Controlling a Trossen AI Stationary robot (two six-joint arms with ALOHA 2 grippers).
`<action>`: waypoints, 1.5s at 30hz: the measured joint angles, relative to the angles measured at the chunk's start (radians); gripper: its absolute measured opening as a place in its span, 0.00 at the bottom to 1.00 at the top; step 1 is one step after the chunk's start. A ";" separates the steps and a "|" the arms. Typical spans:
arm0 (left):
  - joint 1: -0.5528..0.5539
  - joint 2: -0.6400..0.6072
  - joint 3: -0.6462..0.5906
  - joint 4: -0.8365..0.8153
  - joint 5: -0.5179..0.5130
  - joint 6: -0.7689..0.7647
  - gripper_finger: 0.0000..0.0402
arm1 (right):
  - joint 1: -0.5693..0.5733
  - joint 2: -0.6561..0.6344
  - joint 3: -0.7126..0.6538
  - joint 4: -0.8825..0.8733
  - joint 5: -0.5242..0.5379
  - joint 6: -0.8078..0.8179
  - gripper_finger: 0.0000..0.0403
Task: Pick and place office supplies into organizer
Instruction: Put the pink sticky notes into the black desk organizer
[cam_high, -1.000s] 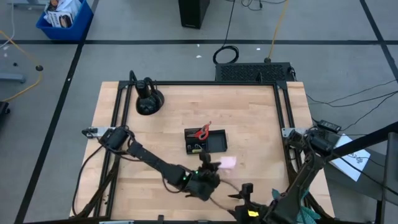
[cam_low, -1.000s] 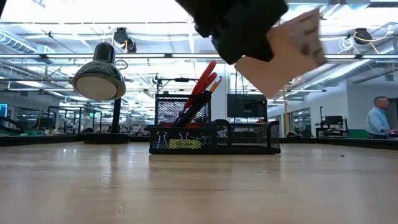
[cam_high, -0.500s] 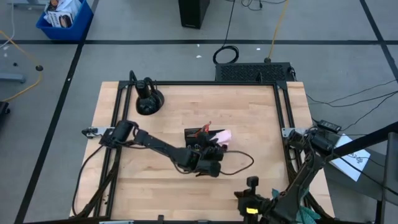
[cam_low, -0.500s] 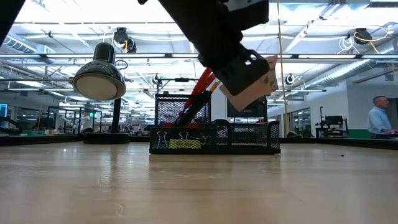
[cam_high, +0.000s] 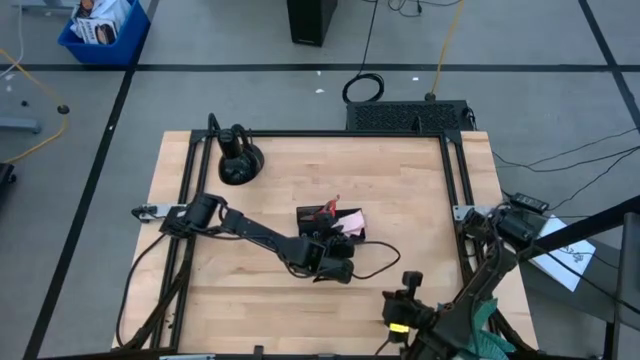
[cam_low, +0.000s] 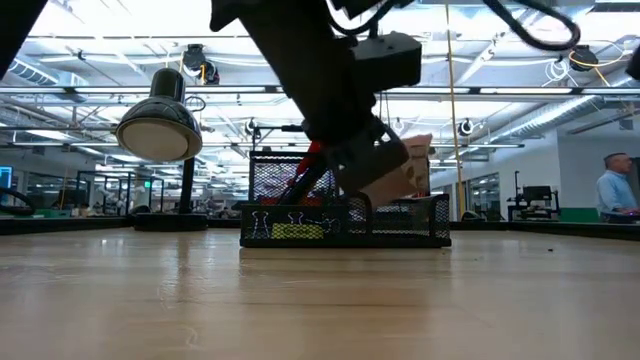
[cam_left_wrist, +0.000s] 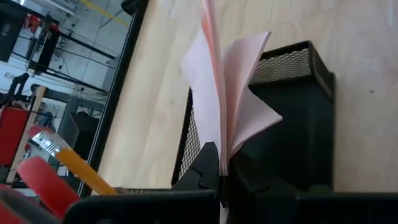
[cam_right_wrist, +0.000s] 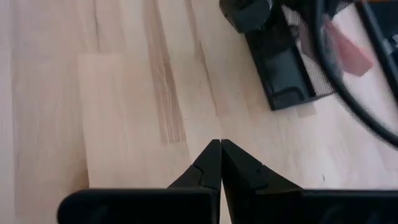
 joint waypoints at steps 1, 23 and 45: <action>0.000 0.006 0.000 0.004 0.001 -0.001 0.01 | -0.004 0.000 -0.003 0.002 -0.014 0.000 0.00; 0.013 0.013 0.001 -0.017 0.123 0.030 0.27 | -0.015 0.000 -0.005 0.030 -0.015 -0.007 0.00; -0.019 0.011 0.002 0.000 0.134 0.145 0.36 | -0.015 0.000 -0.005 0.039 -0.015 -0.007 0.00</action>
